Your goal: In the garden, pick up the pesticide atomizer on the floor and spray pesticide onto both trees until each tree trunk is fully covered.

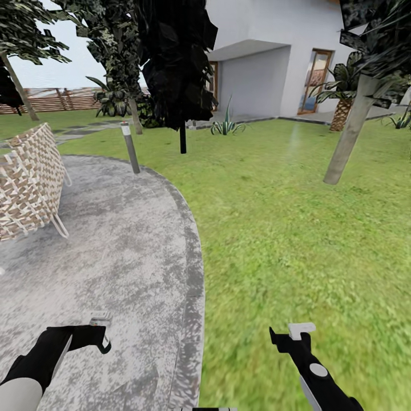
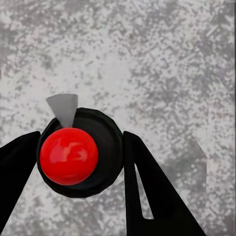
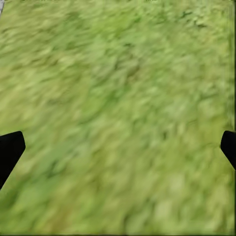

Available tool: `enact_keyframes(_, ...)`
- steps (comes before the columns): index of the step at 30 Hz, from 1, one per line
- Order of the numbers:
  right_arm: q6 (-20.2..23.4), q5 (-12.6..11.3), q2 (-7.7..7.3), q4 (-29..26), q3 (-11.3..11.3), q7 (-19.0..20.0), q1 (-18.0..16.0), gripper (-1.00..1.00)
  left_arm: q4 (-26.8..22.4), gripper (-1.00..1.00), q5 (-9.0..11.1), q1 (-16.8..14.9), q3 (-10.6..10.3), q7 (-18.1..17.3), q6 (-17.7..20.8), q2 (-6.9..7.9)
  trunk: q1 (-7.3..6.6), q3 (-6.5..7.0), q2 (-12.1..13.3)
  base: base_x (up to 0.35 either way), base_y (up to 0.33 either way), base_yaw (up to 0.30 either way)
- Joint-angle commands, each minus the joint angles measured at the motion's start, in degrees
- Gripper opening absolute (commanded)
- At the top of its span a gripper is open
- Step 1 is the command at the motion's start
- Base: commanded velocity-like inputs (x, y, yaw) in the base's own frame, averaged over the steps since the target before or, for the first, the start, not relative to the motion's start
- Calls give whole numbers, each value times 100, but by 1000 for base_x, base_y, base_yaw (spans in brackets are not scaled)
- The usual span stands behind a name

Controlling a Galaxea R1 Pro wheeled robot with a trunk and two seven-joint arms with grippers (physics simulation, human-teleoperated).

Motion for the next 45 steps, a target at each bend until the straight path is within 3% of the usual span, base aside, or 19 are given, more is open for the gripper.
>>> enact_keyframes(1, -35, 5, -7, 113, -2, -10, -2, 100, -10, -100, -60, -1, 31, -55, 22, -4, -3, 27, 0, 0, 0, 0)
enact_keyframes(5, -439, 4, -12, 600, -3, -23, 0, 100, 3, -100, -65, 1, 30, -54, 31, -3, -14, 152, 5, 0, 0, 0)
enact_keyframes(9, -1511, 3, -9, 1510, -4, -14, -2, 100, 47, -100, -66, 8, 26, -42, 22, -1, -24, 261, 11, 0, 0, 0)
enact_keyframes(12, -1921, 3, -7, 1882, -4, -6, 1, 100, 58, -100, -66, 52, 30, -38, 15, -3, -32, 330, 15, 0, 0, 0)
enact_keyframes(20, -2045, -7, -46, 1992, -19, -60, 1, 100, 68, -100, -66, 142, 22, 38, 9, -12, -52, 508, 25, 0, 0, 0)
enact_keyframes(21, -2042, -30, -220, 2231, -22, -336, -1, 100, 68, -100, -58, 199, 11, 391, -8, -61, -55, 531, 27, 0, 0, 0)
enact_keyframes(45, -2033, -29, -193, 2371, -13, -364, -2, 100, 71, -100, -14, 204, 4, 429, -21, -82, -563, 1168, 950, 0, 0, 48)
